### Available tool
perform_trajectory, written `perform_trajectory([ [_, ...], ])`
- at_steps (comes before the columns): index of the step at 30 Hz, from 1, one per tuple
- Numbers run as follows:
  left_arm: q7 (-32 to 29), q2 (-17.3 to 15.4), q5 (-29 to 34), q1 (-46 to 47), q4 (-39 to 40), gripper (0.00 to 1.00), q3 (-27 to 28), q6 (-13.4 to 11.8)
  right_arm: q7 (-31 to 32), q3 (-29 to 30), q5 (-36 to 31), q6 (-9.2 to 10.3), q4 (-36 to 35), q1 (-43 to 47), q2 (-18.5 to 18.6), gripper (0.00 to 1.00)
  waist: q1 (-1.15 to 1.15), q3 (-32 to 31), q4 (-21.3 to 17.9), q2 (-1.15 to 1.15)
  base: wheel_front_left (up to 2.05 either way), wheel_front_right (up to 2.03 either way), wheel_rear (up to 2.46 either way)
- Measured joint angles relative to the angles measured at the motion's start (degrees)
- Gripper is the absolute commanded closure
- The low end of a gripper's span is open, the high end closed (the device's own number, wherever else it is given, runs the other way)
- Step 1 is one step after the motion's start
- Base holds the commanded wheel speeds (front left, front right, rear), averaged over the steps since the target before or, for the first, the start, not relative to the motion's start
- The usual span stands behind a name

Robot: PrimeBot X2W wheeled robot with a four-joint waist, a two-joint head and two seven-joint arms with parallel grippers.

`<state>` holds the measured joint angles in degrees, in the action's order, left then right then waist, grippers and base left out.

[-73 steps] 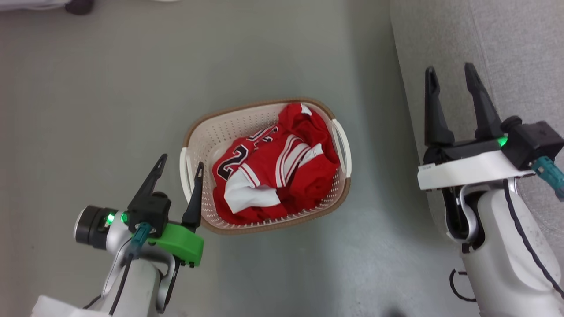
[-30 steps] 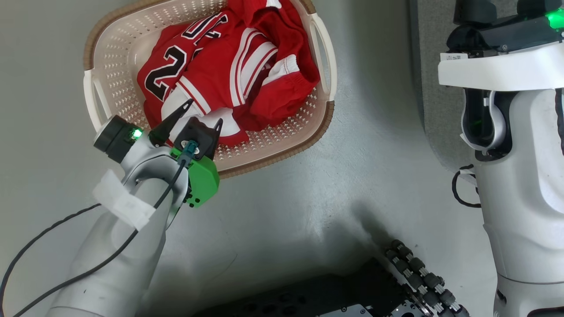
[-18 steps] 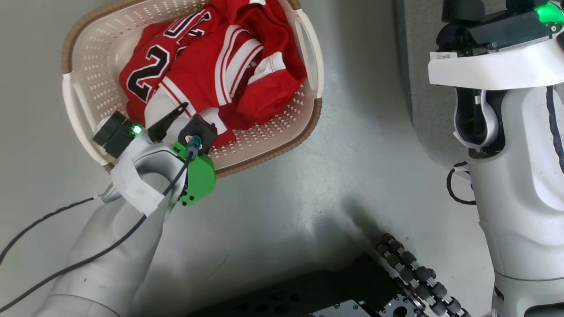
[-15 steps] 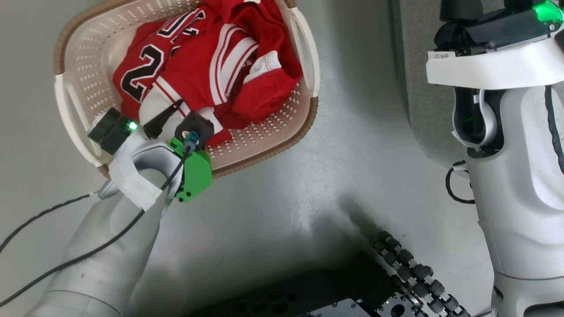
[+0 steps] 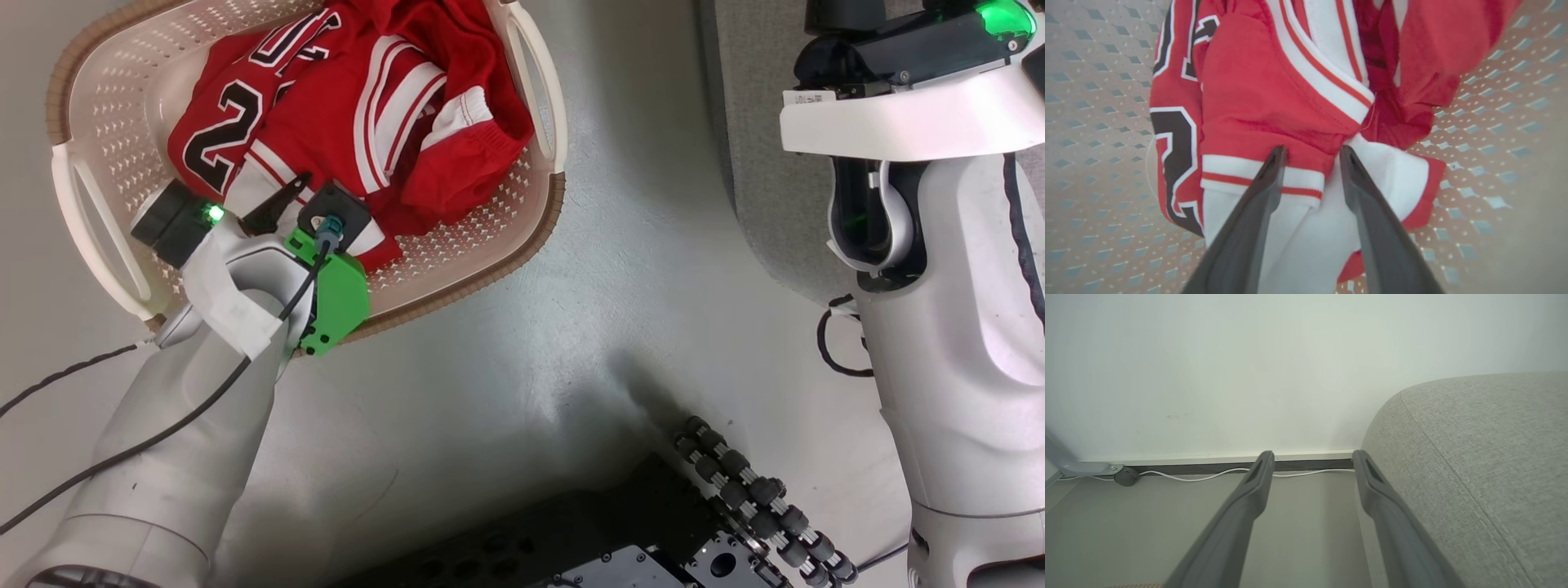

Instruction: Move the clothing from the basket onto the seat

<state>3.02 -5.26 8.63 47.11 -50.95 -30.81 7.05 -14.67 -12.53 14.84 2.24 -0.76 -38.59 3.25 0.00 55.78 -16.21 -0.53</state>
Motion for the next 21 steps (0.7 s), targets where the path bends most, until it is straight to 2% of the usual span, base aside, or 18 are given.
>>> perform_trajectory([
  [7, 1.0, 0.5, -0.2, 1.1, -0.7, 1.0, 0.3, -0.1, 0.0, 0.3, 0.3, 0.45, 0.4, 0.0, 0.0, 0.0, 0.0, -0.6, 0.1, 0.0, 0.0, 0.0, 0.0],
  [21, 9.3, 2.4, -5.3, 1.1, 0.1, 1.0, 2.8, -0.8, 0.0, 1.1, -0.6, 0.36, 3.3, 0.9, 0.0, 0.0, 0.0, -5.1, 2.4, 0.0, 0.0, 0.0, 0.0],
])
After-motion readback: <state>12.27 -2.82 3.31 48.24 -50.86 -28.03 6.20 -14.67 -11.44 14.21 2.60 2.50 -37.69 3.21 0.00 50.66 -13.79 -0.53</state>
